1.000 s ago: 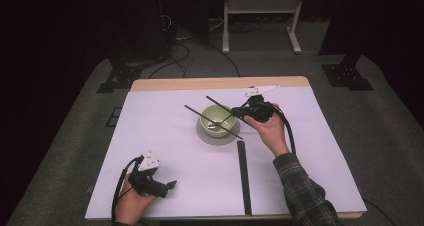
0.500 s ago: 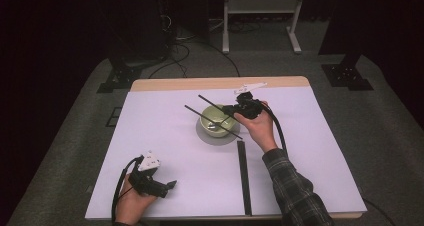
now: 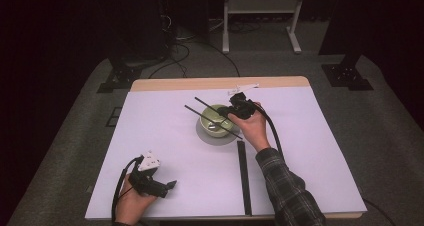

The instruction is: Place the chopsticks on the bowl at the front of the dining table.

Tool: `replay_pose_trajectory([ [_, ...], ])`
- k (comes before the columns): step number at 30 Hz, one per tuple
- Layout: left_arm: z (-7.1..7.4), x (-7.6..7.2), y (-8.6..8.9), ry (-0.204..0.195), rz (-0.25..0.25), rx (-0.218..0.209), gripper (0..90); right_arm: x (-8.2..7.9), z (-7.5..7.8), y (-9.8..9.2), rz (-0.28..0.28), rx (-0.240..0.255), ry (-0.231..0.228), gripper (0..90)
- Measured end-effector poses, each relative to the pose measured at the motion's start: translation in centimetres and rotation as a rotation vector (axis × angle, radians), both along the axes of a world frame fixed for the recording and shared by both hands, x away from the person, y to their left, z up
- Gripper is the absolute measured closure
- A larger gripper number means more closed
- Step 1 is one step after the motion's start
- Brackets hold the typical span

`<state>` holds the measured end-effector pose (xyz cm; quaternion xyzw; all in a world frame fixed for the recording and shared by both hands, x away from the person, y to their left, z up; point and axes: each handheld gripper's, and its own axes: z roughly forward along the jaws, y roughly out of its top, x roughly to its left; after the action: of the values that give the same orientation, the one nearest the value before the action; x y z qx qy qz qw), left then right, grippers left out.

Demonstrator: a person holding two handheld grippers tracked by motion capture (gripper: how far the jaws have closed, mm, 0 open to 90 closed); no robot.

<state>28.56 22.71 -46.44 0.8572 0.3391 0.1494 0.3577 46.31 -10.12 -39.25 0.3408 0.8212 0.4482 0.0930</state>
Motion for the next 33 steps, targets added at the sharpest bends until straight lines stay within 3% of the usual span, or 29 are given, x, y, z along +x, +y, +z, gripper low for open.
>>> replay_pose_trajectory([
  [14, 0.0, 0.0, 0.0, 0.0, 0.0, 0.0, 0.0, 0.3, -0.5, 0.6, -0.003, -0.01, 0.004, 85.4],
  [24, 0.0, 0.0, 0.0, 0.0, -0.001, 0.002, 0.0, -0.1, -0.2, 0.6, 0.01, -0.022, -0.015, 78.1],
  [29, 0.0, 0.0, 0.0, -0.001, -0.001, 0.002, 0.0, -1.0, 0.8, -0.2, 0.015, -0.009, -0.038, 83.2],
  [33, 0.0, 0.0, 0.0, -0.001, -0.001, 0.003, 0.0, -2.0, 1.3, -1.6, 0.019, 0.006, -0.028, 89.8],
])
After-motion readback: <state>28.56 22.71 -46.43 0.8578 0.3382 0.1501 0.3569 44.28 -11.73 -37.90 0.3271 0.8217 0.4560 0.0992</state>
